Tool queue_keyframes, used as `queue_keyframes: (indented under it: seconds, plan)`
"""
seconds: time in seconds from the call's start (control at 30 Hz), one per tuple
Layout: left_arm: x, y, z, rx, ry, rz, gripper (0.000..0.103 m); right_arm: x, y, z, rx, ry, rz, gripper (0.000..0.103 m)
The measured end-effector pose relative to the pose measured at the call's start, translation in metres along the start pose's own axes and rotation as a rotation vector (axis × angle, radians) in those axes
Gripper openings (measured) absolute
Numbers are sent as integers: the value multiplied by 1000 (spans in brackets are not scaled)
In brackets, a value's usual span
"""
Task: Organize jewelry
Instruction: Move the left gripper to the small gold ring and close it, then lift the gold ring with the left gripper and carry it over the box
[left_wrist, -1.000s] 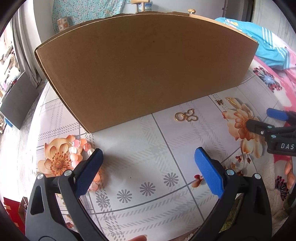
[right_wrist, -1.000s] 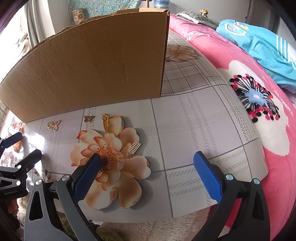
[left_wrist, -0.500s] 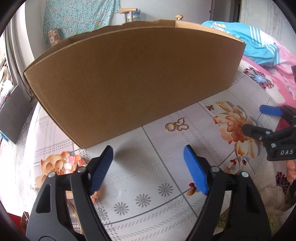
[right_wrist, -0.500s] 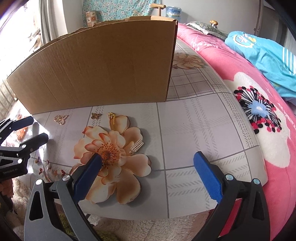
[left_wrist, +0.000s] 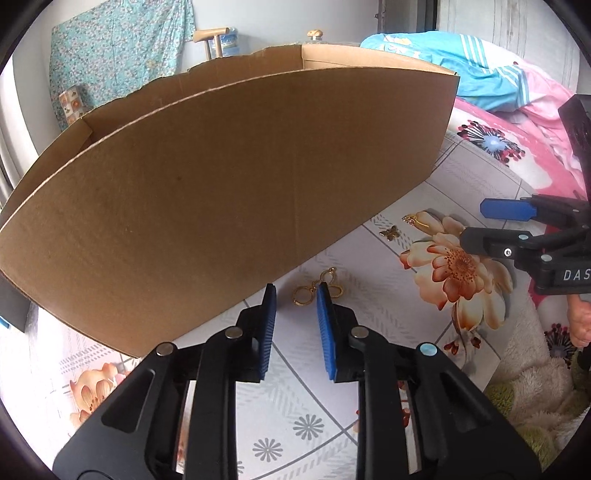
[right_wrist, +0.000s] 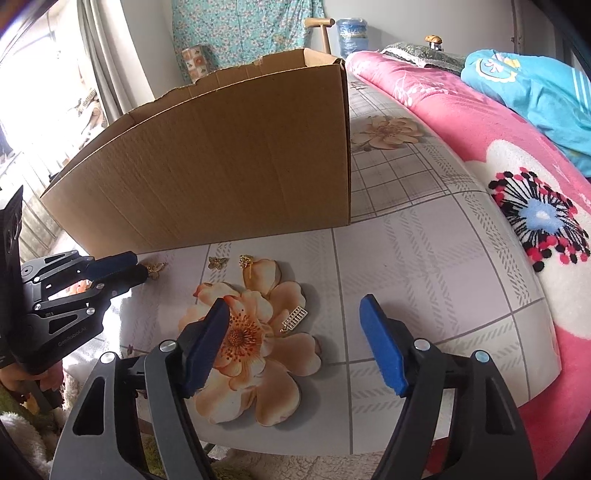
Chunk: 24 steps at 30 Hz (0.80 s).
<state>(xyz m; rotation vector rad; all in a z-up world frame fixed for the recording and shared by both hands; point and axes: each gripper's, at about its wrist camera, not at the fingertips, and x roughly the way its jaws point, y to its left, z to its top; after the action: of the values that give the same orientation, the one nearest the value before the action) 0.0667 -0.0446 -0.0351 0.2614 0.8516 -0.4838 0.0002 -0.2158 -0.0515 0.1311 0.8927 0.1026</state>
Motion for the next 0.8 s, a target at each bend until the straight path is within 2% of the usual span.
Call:
queue_keyframes:
  seconds: [0.2, 0.3, 0.43, 0.53, 0.67, 0.8]
  plan:
    - [4, 0, 4, 21, -3, -19, 19, 2, 4, 0, -17, 3, 2, 67]
    - [5, -2, 4, 22, -17, -31, 11, 2, 4, 0, -10, 5, 5, 65]
    - [3, -5, 1, 36, -31, -14, 10, -1, 2, -2, 6, 6, 12, 61]
    - [1, -1, -2, -5, -32, -29, 9, -3, 1, -4, 2, 7, 11, 56]
    - [-3, 2, -7, -21, -34, -23, 9, -3, 4, -4, -23, 18, -13, 44]
    - [-6, 3, -11, -35, -40, -17, 9, 0, 7, -3, -39, 33, -40, 37]
